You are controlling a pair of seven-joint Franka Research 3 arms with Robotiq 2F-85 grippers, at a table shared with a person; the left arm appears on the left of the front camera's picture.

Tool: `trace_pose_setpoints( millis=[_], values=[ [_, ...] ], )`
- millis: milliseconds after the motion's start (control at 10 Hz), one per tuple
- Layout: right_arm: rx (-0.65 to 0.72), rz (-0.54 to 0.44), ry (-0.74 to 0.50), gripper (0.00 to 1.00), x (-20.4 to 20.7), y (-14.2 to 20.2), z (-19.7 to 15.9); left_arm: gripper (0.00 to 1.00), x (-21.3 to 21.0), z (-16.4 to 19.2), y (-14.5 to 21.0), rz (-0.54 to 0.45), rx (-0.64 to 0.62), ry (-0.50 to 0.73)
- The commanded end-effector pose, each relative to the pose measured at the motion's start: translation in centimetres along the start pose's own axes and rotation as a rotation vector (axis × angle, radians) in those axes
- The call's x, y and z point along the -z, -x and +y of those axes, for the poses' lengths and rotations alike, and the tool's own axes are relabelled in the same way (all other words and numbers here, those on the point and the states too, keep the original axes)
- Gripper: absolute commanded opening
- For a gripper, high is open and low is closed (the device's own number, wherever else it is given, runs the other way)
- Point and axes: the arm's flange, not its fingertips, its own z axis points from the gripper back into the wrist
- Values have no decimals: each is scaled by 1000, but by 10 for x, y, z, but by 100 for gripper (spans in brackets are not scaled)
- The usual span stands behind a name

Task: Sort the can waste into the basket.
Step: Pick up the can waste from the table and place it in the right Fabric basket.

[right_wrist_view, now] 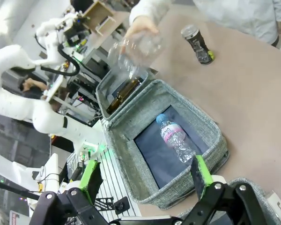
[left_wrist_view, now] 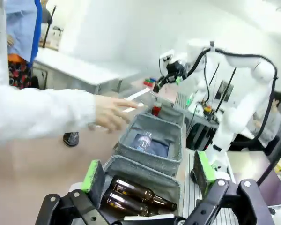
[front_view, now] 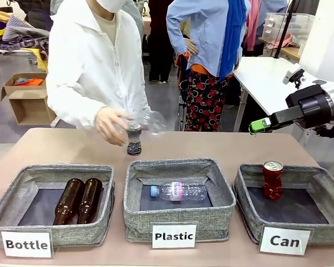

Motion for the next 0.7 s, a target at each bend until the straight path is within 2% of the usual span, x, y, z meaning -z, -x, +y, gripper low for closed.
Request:
trace_pose_setpoints(
  millis=[0, 400, 600],
  values=[
    [-6, 7, 1, 100, -1, 0, 3, 100, -11, 51, 18, -99, -28, 84],
    [-6, 7, 1, 100, -1, 0, 3, 100, 25, 61, 0, -37, -32, 57],
    [-6, 7, 1, 100, -1, 0, 3, 100, 77, 69, -22, 84, -26, -45]
  ],
)
